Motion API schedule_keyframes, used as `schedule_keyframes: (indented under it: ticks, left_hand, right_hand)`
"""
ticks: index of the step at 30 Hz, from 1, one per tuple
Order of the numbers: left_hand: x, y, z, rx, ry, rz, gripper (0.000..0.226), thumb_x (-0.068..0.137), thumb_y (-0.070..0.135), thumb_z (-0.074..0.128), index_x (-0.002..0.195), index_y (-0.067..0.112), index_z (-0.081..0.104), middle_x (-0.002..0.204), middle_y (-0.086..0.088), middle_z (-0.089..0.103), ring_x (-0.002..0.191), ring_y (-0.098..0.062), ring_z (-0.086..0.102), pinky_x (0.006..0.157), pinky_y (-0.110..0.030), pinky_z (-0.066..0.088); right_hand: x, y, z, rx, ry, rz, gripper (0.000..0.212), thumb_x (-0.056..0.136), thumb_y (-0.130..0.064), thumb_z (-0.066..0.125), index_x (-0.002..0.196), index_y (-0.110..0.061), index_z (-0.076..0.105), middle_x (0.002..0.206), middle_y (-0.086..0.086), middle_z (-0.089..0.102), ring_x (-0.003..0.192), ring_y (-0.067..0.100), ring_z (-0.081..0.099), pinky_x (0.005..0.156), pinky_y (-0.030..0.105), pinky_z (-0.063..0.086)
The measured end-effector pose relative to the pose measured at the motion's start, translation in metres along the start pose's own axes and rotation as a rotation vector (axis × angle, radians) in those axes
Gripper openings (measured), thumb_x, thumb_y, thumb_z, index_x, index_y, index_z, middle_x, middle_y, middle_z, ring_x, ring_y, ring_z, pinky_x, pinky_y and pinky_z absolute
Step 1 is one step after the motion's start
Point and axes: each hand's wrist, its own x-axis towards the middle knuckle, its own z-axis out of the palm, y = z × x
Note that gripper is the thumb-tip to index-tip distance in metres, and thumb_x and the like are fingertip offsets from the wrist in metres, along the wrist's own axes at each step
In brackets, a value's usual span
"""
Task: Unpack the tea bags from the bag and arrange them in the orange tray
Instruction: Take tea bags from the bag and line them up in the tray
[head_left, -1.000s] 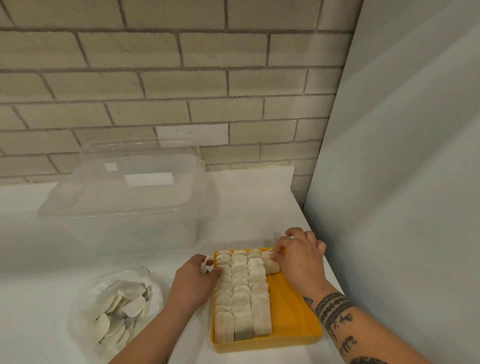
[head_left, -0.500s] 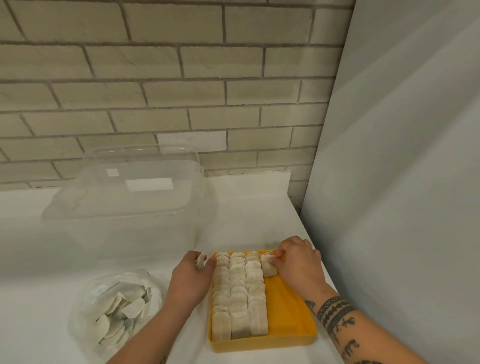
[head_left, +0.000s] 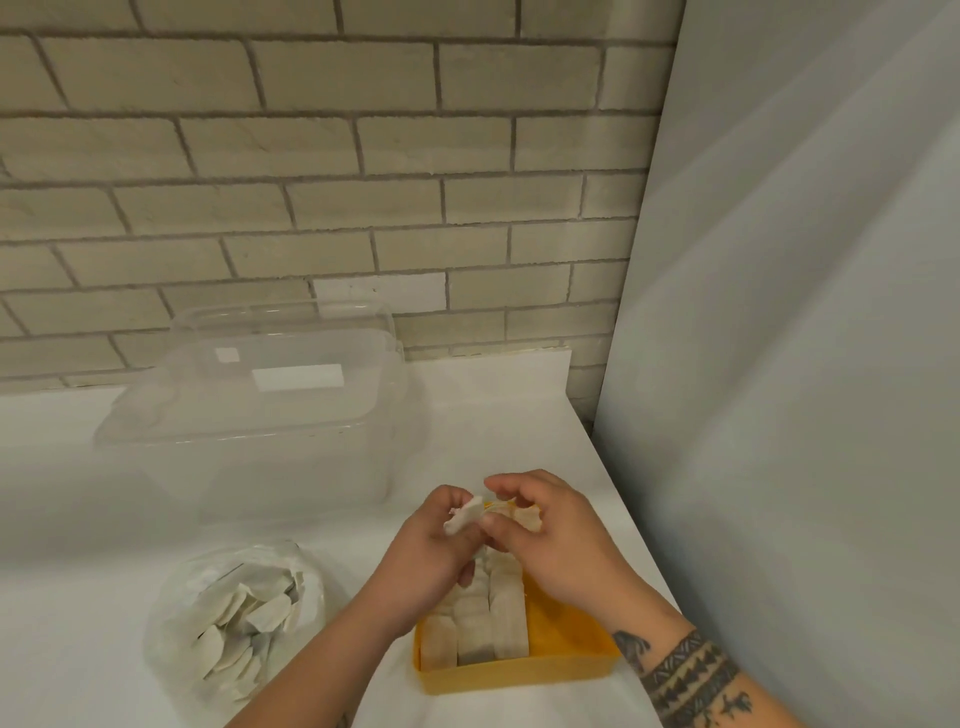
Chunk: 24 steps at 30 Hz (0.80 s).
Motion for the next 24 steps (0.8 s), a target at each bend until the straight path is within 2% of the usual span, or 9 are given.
schedule_keyframes:
  ticks: [4,7,9,11,14,16,19,22,24]
  left_hand:
    - [-0.004,0.003,0.001,0.042,-0.047,0.031,0.011,0.099,0.021,0.063,0.103,0.017,0.054,0.070,0.007,0.066,0.055,-0.015,0.055,0.055,-0.023,0.043]
    - [-0.008,0.007,0.000,0.076,-0.053,0.045,0.011,0.096,0.026,0.068,0.102,0.020,0.062,0.088,0.007,0.078,0.056,-0.013,0.058,0.061,-0.026,0.049]
    - [-0.008,0.006,-0.002,0.097,-0.027,0.045,0.008,0.095,0.029,0.069,0.097,0.022,0.066,0.093,0.008,0.079,0.056,-0.013,0.057,0.064,-0.030,0.049]
    - [-0.007,0.004,-0.002,0.120,-0.008,0.042,0.010,0.095,0.029,0.070,0.093,0.020,0.067,0.091,0.008,0.079,0.055,-0.014,0.056,0.062,-0.031,0.048]
    - [-0.005,0.002,-0.001,0.142,-0.012,0.049,0.013,0.092,0.031,0.073,0.088,0.019,0.067,0.088,0.002,0.079,0.053,-0.014,0.057,0.061,-0.031,0.048]
    - [-0.004,0.001,0.000,0.149,0.000,0.048,0.014,0.089,0.034,0.076,0.086,0.023,0.068,0.083,-0.001,0.078,0.052,-0.013,0.060,0.059,-0.028,0.048]
    - [-0.001,-0.003,-0.002,0.136,0.071,0.042,0.012,0.087,0.038,0.078,0.086,0.029,0.070,0.072,0.007,0.072,0.052,-0.011,0.059,0.054,-0.025,0.048]
    - [0.006,-0.012,-0.008,0.141,0.188,0.037,0.006,0.088,0.040,0.075,0.088,0.035,0.072,0.083,0.013,0.074,0.056,-0.005,0.057,0.061,-0.026,0.051]
    - [0.010,-0.020,-0.013,0.229,0.270,0.032,0.004,0.090,0.038,0.073,0.088,0.037,0.070,0.084,0.018,0.070,0.063,0.001,0.058,0.065,-0.019,0.045]
  right_hand:
    - [-0.002,-0.007,-0.003,0.023,0.002,0.011,0.006,0.089,-0.028,0.072,0.091,-0.034,0.073,0.086,-0.019,0.066,0.087,0.000,0.062,0.077,0.015,0.049]
    - [-0.001,-0.010,-0.013,0.054,0.014,0.061,0.010,0.092,-0.026,0.070,0.083,-0.033,0.071,0.078,-0.018,0.068,0.074,0.000,0.064,0.066,0.014,0.048]
    - [-0.001,-0.009,-0.018,-0.003,0.020,0.067,0.009,0.092,-0.031,0.070,0.083,-0.034,0.069,0.078,-0.015,0.068,0.075,0.002,0.062,0.066,0.014,0.047]
    - [-0.001,-0.008,-0.021,-0.019,-0.007,0.066,0.003,0.090,-0.034,0.072,0.088,-0.036,0.070,0.082,-0.014,0.069,0.079,0.003,0.062,0.070,0.015,0.049]
    - [-0.003,-0.009,-0.021,-0.023,-0.046,0.053,0.012,0.088,-0.034,0.074,0.099,-0.040,0.072,0.089,-0.018,0.069,0.085,0.000,0.062,0.074,0.015,0.051]
    - [-0.001,-0.011,-0.022,-0.061,-0.077,0.044,0.008,0.091,-0.032,0.071,0.097,-0.037,0.074,0.086,-0.016,0.071,0.083,0.001,0.063,0.071,0.016,0.051]
    - [0.007,-0.012,-0.028,-0.089,-0.061,0.054,0.007,0.093,-0.031,0.070,0.092,-0.038,0.073,0.084,-0.018,0.071,0.081,-0.003,0.063,0.067,0.012,0.048]
    - [0.019,-0.006,-0.039,-0.143,-0.022,0.072,0.011,0.094,-0.031,0.069,0.090,-0.041,0.069,0.086,-0.022,0.070,0.082,-0.006,0.062,0.066,0.008,0.043]
    - [0.028,0.004,-0.043,-0.190,-0.020,0.100,0.011,0.094,-0.031,0.068,0.091,-0.041,0.067,0.089,-0.021,0.069,0.084,-0.003,0.062,0.067,0.011,0.044]
